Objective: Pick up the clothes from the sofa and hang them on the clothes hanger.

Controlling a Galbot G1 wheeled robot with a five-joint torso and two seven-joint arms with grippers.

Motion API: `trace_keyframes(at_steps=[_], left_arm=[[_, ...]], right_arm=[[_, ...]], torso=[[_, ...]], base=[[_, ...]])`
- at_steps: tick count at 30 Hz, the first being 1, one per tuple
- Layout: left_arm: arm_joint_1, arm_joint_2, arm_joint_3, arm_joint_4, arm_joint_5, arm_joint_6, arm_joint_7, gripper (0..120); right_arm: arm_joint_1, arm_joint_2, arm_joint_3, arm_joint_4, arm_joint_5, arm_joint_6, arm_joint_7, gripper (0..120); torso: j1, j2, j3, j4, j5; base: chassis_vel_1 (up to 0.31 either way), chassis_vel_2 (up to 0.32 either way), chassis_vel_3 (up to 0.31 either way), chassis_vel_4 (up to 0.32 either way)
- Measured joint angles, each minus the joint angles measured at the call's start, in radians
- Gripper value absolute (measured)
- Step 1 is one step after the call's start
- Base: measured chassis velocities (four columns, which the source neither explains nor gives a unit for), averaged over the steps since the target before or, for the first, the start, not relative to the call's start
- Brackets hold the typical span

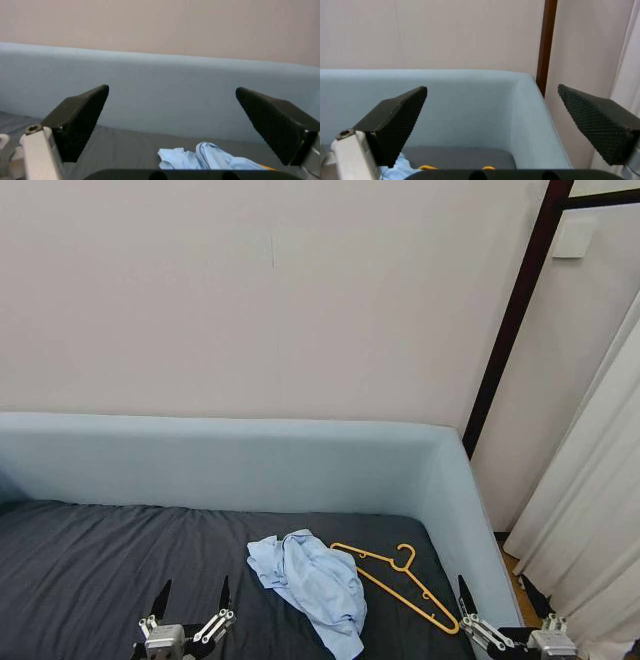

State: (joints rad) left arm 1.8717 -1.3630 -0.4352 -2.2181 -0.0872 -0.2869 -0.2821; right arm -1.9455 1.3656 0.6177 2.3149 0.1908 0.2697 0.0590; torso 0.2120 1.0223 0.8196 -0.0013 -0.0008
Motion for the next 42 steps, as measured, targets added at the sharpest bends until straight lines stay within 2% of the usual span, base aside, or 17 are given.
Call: trace_keyframes(at_steps=[15,19,22,23,25,28,29,31,33,34,35,38,39,40,42], left_arm=[[-0.002,0.001,-0.002,0.013,0.015,-0.003,-0.002,100],[-0.004,0.002,-0.003,0.035,0.027,-0.012,-0.003,100],[0.008,-0.003,-0.005,0.053,0.037,-0.031,-0.005,100],[0.008,-0.003,-0.005,0.053,0.037,-0.031,-0.005,100],[0.012,-0.007,-0.004,0.067,0.04,-0.039,-0.006,100],[0.006,-0.006,0.006,0.088,0.043,-0.042,-0.004,100],[0.006,-0.006,0.006,0.088,0.043,-0.042,-0.004,100],[0.015,-0.01,0.005,0.096,0.044,-0.051,-0.002,100],[0.027,-0.012,-0.01,0.1,0.043,-0.066,-0.002,100],[0.027,-0.012,-0.01,0.1,0.043,-0.066,-0.002,100],[0.033,-0.012,-0.017,0.1,0.042,-0.071,-0.002,100],[0.057,-0.015,-0.034,0.104,0.04,-0.086,-0.005,100],[0.064,-0.019,-0.036,0.108,0.042,-0.093,-0.005,100],[0.064,-0.019,-0.036,0.108,0.042,-0.093,-0.005,100],[0.08,-0.028,-0.039,0.115,0.05,-0.108,-0.006,100]], right_arm=[[0.007,0.009,-0.004,-0.016,-0.003,-0.002,0.007,100],[0.02,-0.019,-0.012,-0.018,0.03,-0.038,0.022,100],[0.061,-0.113,-0.017,-0.04,0.149,-0.116,0.039,100],[0.061,-0.113,-0.017,-0.04,0.149,-0.116,0.039,100],[0.094,-0.192,-0.016,-0.048,0.245,-0.183,0.056,100],[0.148,-0.305,-0.011,-0.063,0.366,-0.267,0.068,100],[0.148,-0.305,-0.011,-0.063,0.366,-0.267,0.068,100],[0.227,-0.383,-0.031,-0.095,0.45,-0.331,0.072,100],[0.361,-0.467,-0.1,-0.146,0.538,-0.398,0.08,100],[0.361,-0.467,-0.1,-0.146,0.538,-0.398,0.08,100],[0.417,-0.494,-0.138,-0.167,0.561,-0.418,0.082,100],[0.661,-0.578,-0.371,-0.267,0.624,-0.482,0.08,100],[0.761,-0.591,-0.465,-0.31,0.627,-0.492,0.076,100],[0.761,-0.591,-0.465,-0.31,0.627,-0.492,0.076,100],[0.918,-0.596,-0.632,-0.387,0.619,-0.501,0.06,100]], torso=[[0.0,0.0,0.0,0.0,0.0],[0.0,0.0,0.0,-0.0002,-0.0001],[0.0,0.0,0.0,0.0002,0.0001],[0.0,0.0,0.0,0.0002,0.0001],[0.0,0.0,0.0,0.0004,0.0002],[0.0,0.0,0.0,-0.0006,0.0],[0.0,0.0,0.0,-0.0006,0.0],[0.0,0.0,0.0,-0.0007,0.0001],[0.0,0.0,0.0,0.0002,0.0002],[0.0,0.0,0.0,0.0002,0.0002],[0.0,0.0,0.0,0.0005,0.0001],[0.0,0.0,0.0,-0.0001,0.0002],[0.0,0.0,0.0,0.0001,0.0001],[0.0,0.0,0.0,0.0001,0.0001],[0.0,0.0,0.0,0.0006,0.0]], base=[[0.0,0.0,0.0,0.0],[0.0,0.0,0.0,0.0],[0.0,0.0,0.0,0.0],[0.0,0.0,0.0,0.0],[0.0,0.0,0.0,0.0],[0.0,0.0,0.0,0.0],[0.0,0.0,0.0,0.0],[0.0,0.0,0.0,0.0],[0.0,0.0,0.0,0.0],[0.0,0.0,0.0,0.0],[0.0,0.0,0.0,0.0],[0.0,0.0,0.0,0.0],[0.0,0.0,0.0,0.0],[0.0,0.0,0.0,0.0],[0.0,0.0,0.0,0.0]])
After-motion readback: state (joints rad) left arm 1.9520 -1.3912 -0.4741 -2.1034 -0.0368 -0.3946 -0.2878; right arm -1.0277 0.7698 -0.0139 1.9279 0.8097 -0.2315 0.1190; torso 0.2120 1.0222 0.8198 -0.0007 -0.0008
